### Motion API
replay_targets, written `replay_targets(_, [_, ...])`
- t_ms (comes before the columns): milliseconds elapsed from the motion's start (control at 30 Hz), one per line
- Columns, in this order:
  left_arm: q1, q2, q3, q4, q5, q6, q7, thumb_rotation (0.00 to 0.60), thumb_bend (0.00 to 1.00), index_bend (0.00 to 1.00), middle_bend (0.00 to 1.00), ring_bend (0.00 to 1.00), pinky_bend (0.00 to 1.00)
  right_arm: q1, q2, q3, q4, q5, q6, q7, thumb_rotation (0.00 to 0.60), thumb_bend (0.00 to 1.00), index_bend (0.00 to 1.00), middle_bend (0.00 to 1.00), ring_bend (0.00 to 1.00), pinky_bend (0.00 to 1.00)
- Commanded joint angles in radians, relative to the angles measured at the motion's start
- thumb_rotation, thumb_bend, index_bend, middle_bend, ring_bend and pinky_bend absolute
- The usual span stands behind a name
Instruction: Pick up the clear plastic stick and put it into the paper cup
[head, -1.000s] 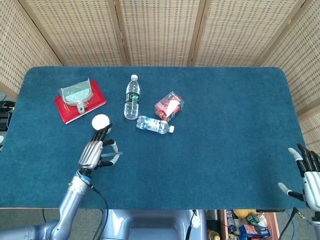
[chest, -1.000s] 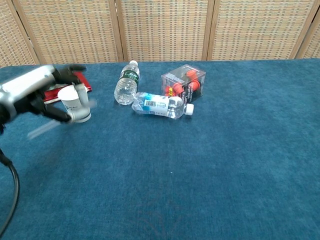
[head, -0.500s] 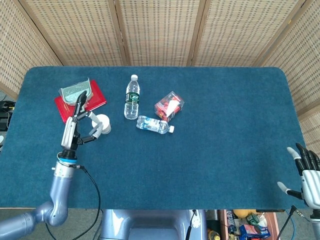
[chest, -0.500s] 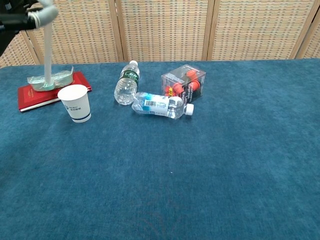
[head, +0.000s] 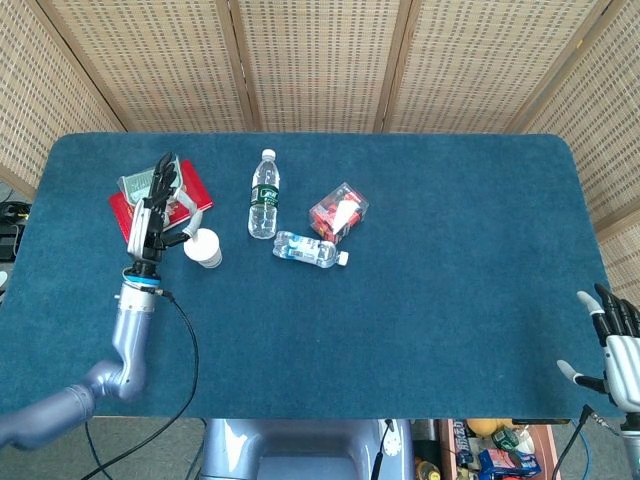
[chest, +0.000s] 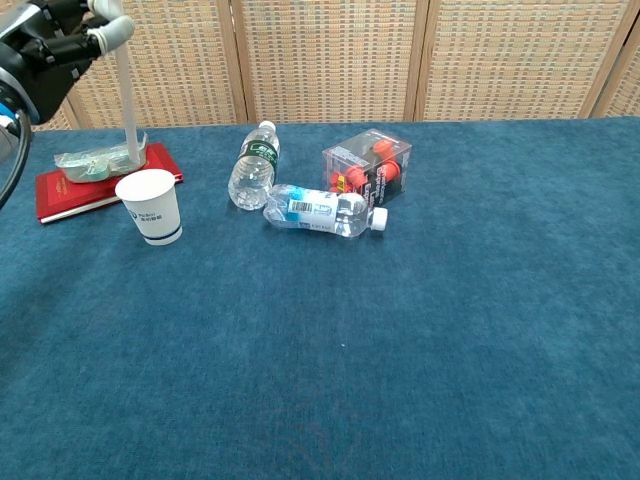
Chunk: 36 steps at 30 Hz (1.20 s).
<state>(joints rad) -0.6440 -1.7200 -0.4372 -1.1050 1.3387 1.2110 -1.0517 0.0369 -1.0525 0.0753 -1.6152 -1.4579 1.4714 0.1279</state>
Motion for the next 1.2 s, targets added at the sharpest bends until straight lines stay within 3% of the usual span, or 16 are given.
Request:
replay_targets(33, [-0.018,-0.035,0.001,0.058,-0.016,-0.019,-0.037,0.600,0.37,0.62,0.00,0.00,0.00,0.002,-0.001,0.001,0.002,0.003,-0.004,0.001,0.600,0.00,0.00,0.00,0.00,0.00])
replay_targets(800, [-0.076,-0.225,0.036,0.427,-0.053,-0.105,-0.185,0.600,0.39,0.62,0.00,0.00,0.00,0.008,0.000,0.008,0.015,0.026,-0.024,0.021,0.600,0.00,0.00,0.00,0.00,0.00])
replay_targets(1200, [-0.082,-0.265,0.042,0.497,-0.059,-0.114,-0.216,0.600,0.39,0.61,0.00,0.00,0.00,0.008,0.004,0.008,0.018,0.025,-0.027,0.034,0.600,0.00,0.00,0.00,0.00,0.00])
